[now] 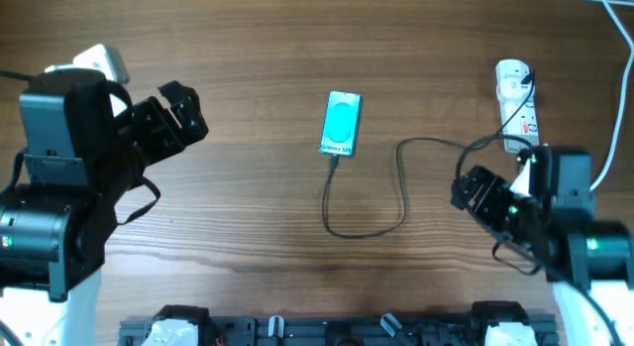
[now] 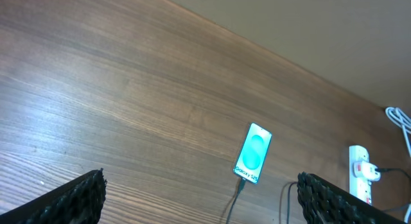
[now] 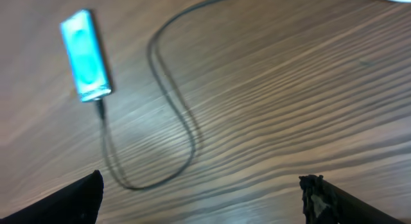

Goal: Plug charger to phone and switch on socket

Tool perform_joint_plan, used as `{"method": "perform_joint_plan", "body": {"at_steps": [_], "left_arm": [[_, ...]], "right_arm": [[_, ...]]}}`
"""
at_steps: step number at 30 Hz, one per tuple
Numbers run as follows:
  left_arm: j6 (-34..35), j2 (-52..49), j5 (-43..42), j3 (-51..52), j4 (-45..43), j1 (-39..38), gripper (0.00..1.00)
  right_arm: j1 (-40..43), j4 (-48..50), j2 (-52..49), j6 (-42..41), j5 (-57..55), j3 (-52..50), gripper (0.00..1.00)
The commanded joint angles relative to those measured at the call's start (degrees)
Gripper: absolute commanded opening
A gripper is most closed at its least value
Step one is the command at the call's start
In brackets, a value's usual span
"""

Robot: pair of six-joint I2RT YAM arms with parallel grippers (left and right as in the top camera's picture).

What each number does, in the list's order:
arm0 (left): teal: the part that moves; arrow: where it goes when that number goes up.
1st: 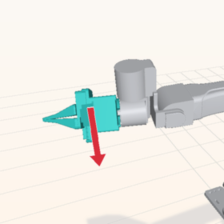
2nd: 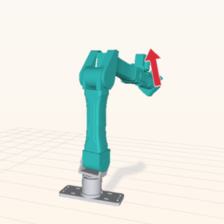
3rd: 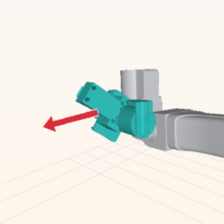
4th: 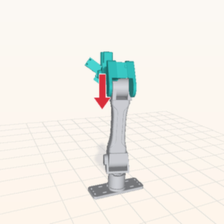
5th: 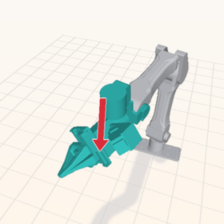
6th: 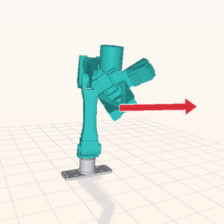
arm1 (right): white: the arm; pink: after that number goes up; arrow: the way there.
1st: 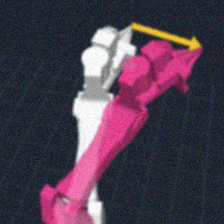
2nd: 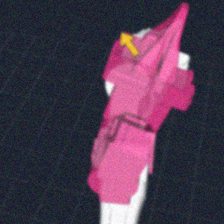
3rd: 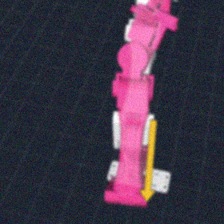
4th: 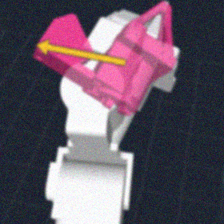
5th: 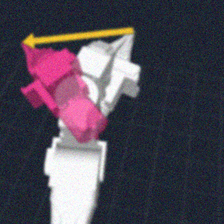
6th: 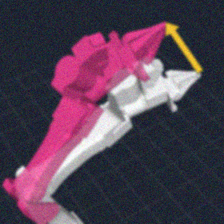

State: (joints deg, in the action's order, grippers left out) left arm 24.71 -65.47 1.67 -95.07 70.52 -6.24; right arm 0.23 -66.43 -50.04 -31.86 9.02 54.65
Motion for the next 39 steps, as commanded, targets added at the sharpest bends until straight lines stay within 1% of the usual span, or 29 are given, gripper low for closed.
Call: {"method": "perform_joint_plan", "body": {"at_steps": [1, 11, 16, 18, 22, 24, 26, 28, 31, 33, 34, 37, 39], "left_arm": [[-0.7, -0.1, 0.6, 0.2, -0.2, 0.3, 1.0], [-0.7, -0.1, 0.6, 0.2, -0.2, 0.3, 1.0], [-0.7, -0.1, 0.6, 0.2, -0.1, 0.3, 1.0], [-0.7, -0.1, 0.6, 0.2, -0.2, 0.3, 1.0], [-0.7, -0.1, 0.6, 0.2, -0.2, 0.3, 1.0], [-0.7, -0.1, 0.6, 0.2, -0.2, 0.3, 1.0], [-0.7, -0.1, 0.5, 0.2, -0.2, 0.3, 1.0], [-0.7, -0.1, 0.6, 0.2, -0.2, 0.3, 1.0], [-0.7, -0.1, 0.6, 0.2, -0.2, 0.3, 1.0], [-0.7, -0.1, 0.6, 0.2, -0.2, 0.3, 1.0], [-0.7, -0.1, 0.6, 0.2, -0.2, 0.3, 1.0], [-0.7, -0.1, 0.6, 0.2, -0.2, 0.3, 1.0], [-0.7, -0.1, 0.6, 0.2, -0.2, 0.3, 1.0]], "right_arm": [[-0.3, -1.2, 2.1, -1.7, 3.1, -0.6, 1.0], [-0.3, -0.2, -5.2, -1.2, 1.4, -0.6, 1.0], [-0.3, 1.3, -5.6, -0.9, 1.4, -0.6, 1.0], [-0.3, 2.4, -5.6, 2.0, 1.4, -0.6, 1.0], [-0.4, 4.4, -5.0, 4.2, 1.4, -0.6, 1.0], [-0.5, 7.0, -1.6, 6.3, 1.8, -0.8, 1.0], [-2.8, 11.3, 4.6, 12.0, 3.0, -0.8, 1.0], [-4.6, 13.6, 8.9, 15.1, 3.0, -0.8, 1.0], [-4.7, 13.9, 13.9, 17.0, 2.9, -0.8, 1.0], [-4.5, 15.1, 16.9, 19.7, 2.9, -1.1, 1.0], [-4.4, 16.5, 19.8, 21.6, 3.0, -2.0, 1.0], [-4.6, 20.1, 25.3, 22.8, 3.2, -7.5, 1.0], [-4.6, 25.8, 30.0, 22.9, 1.6, -14.4, 1.0]]}}
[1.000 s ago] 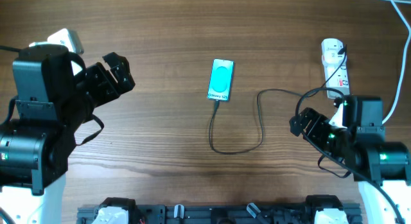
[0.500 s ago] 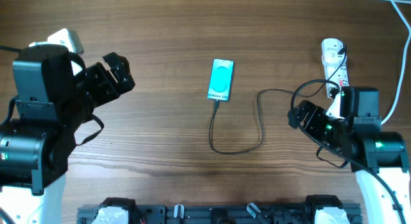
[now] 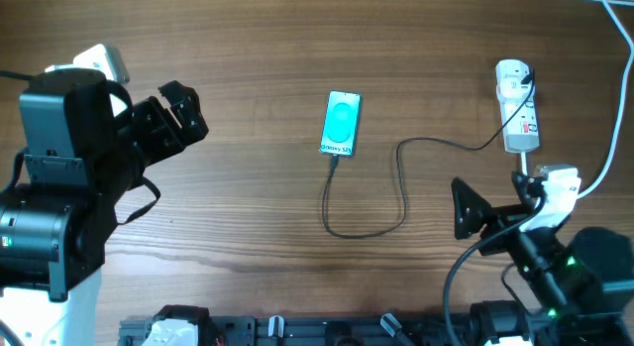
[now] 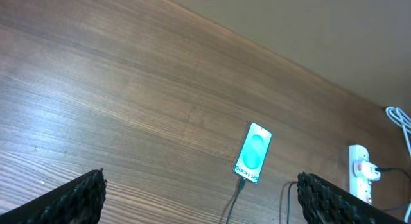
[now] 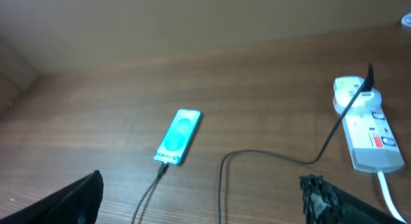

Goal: Plug charger to phone and switch on socket

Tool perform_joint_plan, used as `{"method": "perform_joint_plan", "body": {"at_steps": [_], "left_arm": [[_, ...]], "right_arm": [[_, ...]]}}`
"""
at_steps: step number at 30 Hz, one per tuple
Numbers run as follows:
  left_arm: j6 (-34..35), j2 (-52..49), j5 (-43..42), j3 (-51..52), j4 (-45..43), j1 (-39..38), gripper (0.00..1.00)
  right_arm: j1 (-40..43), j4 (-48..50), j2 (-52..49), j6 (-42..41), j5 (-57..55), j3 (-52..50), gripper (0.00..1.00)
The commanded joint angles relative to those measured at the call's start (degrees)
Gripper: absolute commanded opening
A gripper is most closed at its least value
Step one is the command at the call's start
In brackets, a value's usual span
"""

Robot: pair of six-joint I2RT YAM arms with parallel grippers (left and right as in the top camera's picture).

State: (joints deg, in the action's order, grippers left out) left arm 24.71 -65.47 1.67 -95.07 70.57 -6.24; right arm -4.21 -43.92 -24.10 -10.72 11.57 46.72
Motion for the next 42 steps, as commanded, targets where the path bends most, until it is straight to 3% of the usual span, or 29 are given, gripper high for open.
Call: {"method": "perform_joint_plan", "body": {"at_steps": [1, 9, 14, 18, 22, 27, 30, 36, 42], "left_arm": [[-0.7, -0.1, 0.6, 0.2, -0.2, 0.3, 1.0], [-0.7, -0.1, 0.6, 0.2, -0.2, 0.3, 1.0], [-0.7, -0.1, 0.6, 0.2, -0.2, 0.3, 1.0], [-0.7, -0.1, 0.6, 0.2, -0.2, 0.3, 1.0], [-0.7, -0.1, 0.6, 0.2, -0.2, 0.3, 1.0], [-0.7, -0.1, 0.6, 0.2, -0.2, 0.3, 1.0], [-0.7, -0.1, 0.6, 0.2, -0.2, 0.3, 1.0], [-0.7, -0.1, 0.6, 0.2, -0.2, 0.3, 1.0], [-0.7, -0.1, 0.6, 0.2, -0.2, 0.3, 1.0]], "right_arm": [[-0.1, 10.3, 8.2, 1.7, -1.2, -13.0, 1.0], [-0.1, 42.2, 22.4, 1.6, 0.0, -37.3, 1.0], [-0.1, 44.4, 23.9, 0.5, -5.6, -40.1, 1.0], [-0.1, 45.9, 23.9, 5.4, -6.0, -40.3, 1.0], [-0.1, 54.9, 23.9, 6.0, -6.0, -44.7, 1.0], [-0.1, 54.1, 23.9, 6.7, -7.7, -46.5, 1.0], [-0.1, 43.8, 23.9, 8.1, -8.8, -46.4, 1.0], [-0.1, 43.8, 23.9, 15.3, -8.7, -46.4, 1.0], [-0.1, 43.8, 23.9, 12.5, -9.2, -46.4, 1.0]]}}
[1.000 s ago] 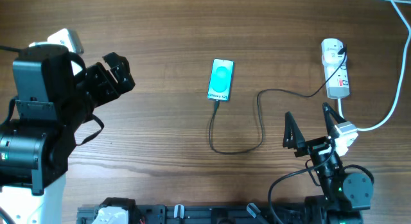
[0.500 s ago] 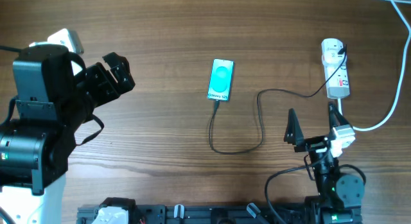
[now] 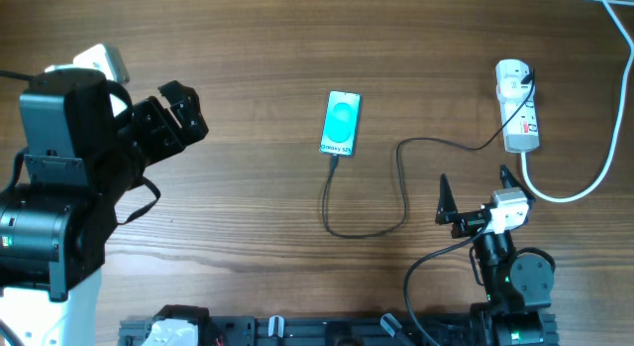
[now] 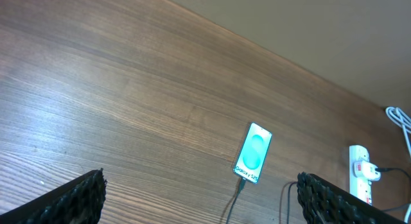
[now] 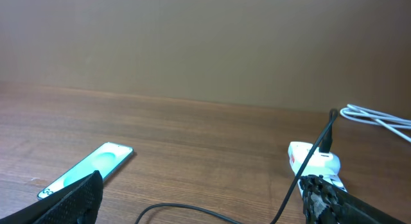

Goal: Plug charger to phone and switch on socket

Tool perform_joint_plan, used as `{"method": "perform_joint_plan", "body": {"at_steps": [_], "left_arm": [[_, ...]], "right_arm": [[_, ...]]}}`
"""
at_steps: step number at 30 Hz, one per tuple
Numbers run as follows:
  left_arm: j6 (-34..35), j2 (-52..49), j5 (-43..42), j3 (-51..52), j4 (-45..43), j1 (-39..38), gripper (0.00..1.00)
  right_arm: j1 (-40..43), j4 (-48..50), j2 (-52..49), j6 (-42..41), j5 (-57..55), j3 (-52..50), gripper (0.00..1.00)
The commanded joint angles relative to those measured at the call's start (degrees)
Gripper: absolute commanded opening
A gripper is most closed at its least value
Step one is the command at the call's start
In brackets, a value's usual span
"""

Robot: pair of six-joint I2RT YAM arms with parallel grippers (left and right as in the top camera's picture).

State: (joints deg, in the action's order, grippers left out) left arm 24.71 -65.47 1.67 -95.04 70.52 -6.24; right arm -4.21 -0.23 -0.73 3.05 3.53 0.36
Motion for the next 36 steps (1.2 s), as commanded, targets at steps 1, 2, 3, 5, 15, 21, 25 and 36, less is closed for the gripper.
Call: {"method": "perform_joint_plan", "body": {"at_steps": [1, 2, 3, 5, 15, 21, 25, 36], "left_arm": [[-0.7, -0.1, 0.6, 0.1, -0.2, 0.3, 1.0], [-0.7, -0.1, 0.6, 0.1, -0.2, 0.3, 1.0], [-0.7, -0.1, 0.6, 0.1, -0.1, 0.3, 1.0], [-0.7, -0.1, 0.6, 0.1, -0.2, 0.3, 1.0], [-0.7, -0.1, 0.6, 0.1, -0.2, 0.3, 1.0], [-0.7, -0.1, 0.6, 0.1, -0.2, 0.3, 1.0], [-0.7, -0.1, 0.6, 0.1, -0.2, 0.3, 1.0], [-0.7, -1.1, 0.6, 0.1, -0.2, 0.3, 1.0]], "right_arm": [[-0.1, 0.1, 0.5, -1.6, -1.2, -0.1, 1.0], [-0.1, 0.1, 0.5, -1.6, -1.2, -0.1, 1.0], [-0.1, 0.2, 0.5, -1.5, -1.2, -0.1, 1.0], [-0.1, 0.2, 0.5, -1.6, -0.7, -0.1, 1.0], [-0.1, 0.3, 0.5, -1.6, -0.7, -0.1, 1.0], [-0.1, 0.3, 0.5, -1.6, -0.7, -0.1, 1.0], [-0.1, 0.3, 0.5, -1.6, -0.7, -0.1, 1.0], [-0.1, 0.3, 0.5, -1.6, -0.7, -0.1, 1.0]]}}
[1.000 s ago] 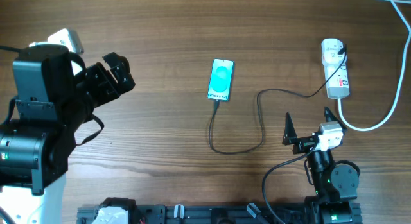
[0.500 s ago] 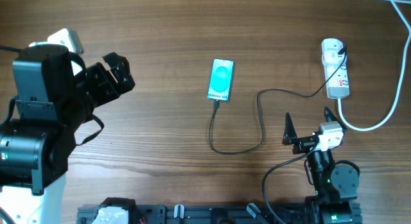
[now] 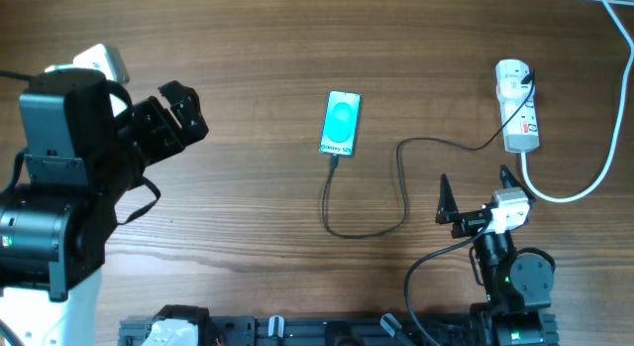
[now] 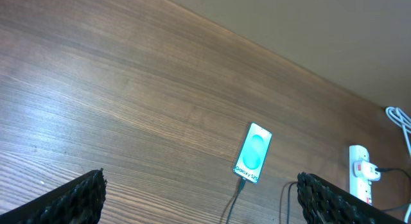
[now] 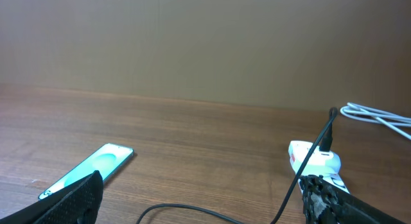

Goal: Plug charger to phone and switch on socket

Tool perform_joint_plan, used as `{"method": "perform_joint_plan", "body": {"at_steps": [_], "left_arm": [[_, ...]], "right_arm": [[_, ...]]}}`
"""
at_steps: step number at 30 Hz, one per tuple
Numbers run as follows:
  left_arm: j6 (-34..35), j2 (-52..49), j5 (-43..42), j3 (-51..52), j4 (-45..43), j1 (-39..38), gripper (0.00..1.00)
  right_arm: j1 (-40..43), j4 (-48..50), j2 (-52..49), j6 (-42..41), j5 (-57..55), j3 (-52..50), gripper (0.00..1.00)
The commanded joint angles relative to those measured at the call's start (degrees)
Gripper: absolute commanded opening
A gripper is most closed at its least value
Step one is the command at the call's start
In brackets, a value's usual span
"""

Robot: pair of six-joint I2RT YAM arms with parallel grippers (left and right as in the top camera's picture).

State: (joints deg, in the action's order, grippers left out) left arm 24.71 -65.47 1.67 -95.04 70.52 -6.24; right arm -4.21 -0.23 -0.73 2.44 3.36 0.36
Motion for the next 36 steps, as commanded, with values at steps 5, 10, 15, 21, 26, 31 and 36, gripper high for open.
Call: {"method": "perform_joint_plan", "body": {"at_steps": [5, 10, 15, 21, 26, 31, 36], "left_arm": [[-0.7, -1.6, 0.6, 0.1, 1.9, 0.3, 1.0], [-0.7, 3.6, 1.0, 0.4, 4.2, 0.6, 1.0], [-2.0, 11.1, 2.3, 8.1, 4.1, 0.6, 1.0], [-2.0, 22.6, 2.8, 19.9, 4.1, 0.7, 1.0], [-8.0, 29.4, 4.2, 30.7, 3.1, 2.2, 1.0], [-11.6, 40.2, 1.1, 45.5, -9.8, 2.6, 1.0], [-18.3, 50.9, -6.1, 57.3, -20.5, 5.6, 1.0]], "right_arm": [[-0.1, 0.3, 0.5, -1.0, -0.5, -0.1, 1.0], [-0.1, 0.3, 0.5, -1.0, -0.5, -0.1, 1.0], [-0.1, 0.3, 0.5, -1.0, -0.5, -0.1, 1.0], [-0.1, 0.3, 0.5, -1.0, -0.5, -0.1, 1.0], [-0.1, 0.3, 0.5, -1.0, -0.5, -0.1, 1.0], [-0.1, 0.3, 0.5, -1.0, -0.5, -0.1, 1.0], [-0.1, 0.3, 0.5, -1.0, -0.5, -0.1, 1.0]]}}
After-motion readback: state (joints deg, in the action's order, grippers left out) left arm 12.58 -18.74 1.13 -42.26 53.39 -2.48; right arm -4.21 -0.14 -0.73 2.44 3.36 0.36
